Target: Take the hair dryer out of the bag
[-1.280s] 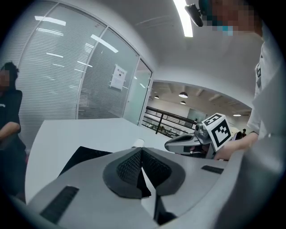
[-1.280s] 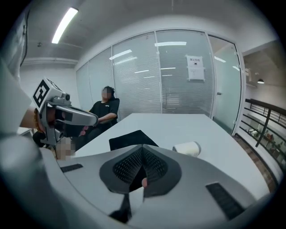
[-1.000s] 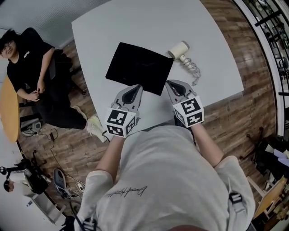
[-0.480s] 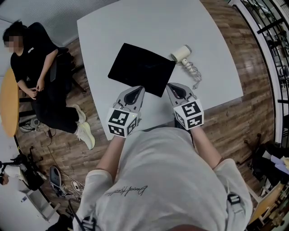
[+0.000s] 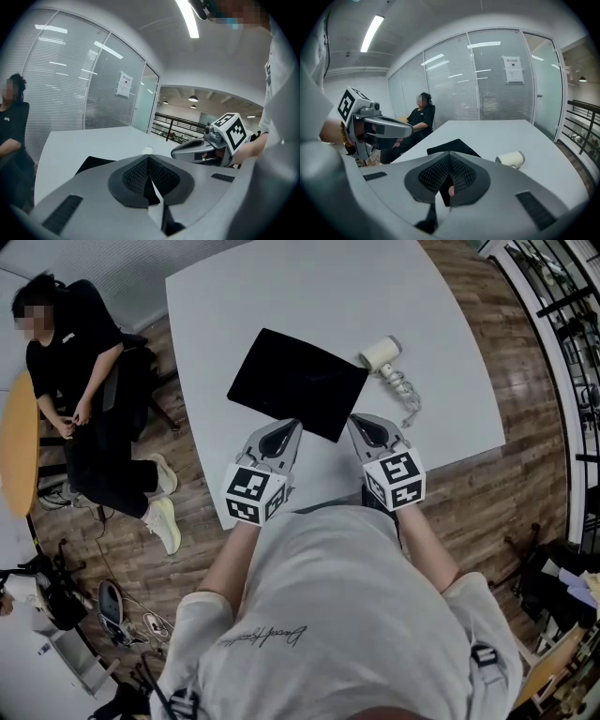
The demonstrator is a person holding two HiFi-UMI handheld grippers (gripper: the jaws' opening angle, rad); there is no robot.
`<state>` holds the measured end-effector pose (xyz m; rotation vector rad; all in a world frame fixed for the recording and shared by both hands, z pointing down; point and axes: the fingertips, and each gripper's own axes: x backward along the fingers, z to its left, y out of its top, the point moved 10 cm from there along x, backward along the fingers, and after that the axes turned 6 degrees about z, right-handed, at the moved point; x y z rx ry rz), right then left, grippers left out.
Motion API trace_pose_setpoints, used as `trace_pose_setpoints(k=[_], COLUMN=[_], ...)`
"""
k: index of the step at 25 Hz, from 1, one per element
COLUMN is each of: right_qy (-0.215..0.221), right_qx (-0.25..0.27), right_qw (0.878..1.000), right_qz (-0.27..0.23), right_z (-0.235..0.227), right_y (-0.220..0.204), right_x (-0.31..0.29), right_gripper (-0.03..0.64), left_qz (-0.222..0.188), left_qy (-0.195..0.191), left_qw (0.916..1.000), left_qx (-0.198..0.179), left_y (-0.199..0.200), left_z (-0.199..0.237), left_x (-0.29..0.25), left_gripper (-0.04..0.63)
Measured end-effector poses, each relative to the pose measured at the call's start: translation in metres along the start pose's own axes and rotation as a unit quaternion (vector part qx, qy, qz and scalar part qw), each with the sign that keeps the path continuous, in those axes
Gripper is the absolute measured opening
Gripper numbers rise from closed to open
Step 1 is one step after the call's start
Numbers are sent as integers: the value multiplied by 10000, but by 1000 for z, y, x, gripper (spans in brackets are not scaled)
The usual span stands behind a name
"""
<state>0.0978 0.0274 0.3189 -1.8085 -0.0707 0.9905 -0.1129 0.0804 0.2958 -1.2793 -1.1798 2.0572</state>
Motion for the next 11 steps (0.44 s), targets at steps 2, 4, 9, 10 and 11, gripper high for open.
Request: trace_pose_setpoints(k=[2, 4, 9, 10, 11], right_qy=[11, 12, 36, 46, 55], right_qx=[9, 11, -8, -20, -33], right_qw=[10000, 10000, 10000, 10000, 10000], right_qz=[10, 23, 33, 32, 31], right_z=[0, 0, -1, 0, 0], right_y=[0, 0, -1, -1, -1], right_x=[0, 0, -2, -2, -3], right_gripper=[25, 25, 25, 25, 25], left_qz=[-2, -6, -9, -11, -13], left_qy=[11, 12, 16, 17, 17], left_qw=[10000, 10000, 10000, 10000, 10000], left_qx=[10, 21, 25, 27, 28], left_y=[-1, -1, -1, -1, -1], left_z=[0, 0, 2, 2, 3], left_x=[1, 0, -1, 0, 0], left_gripper=[12, 12, 12, 12, 12])
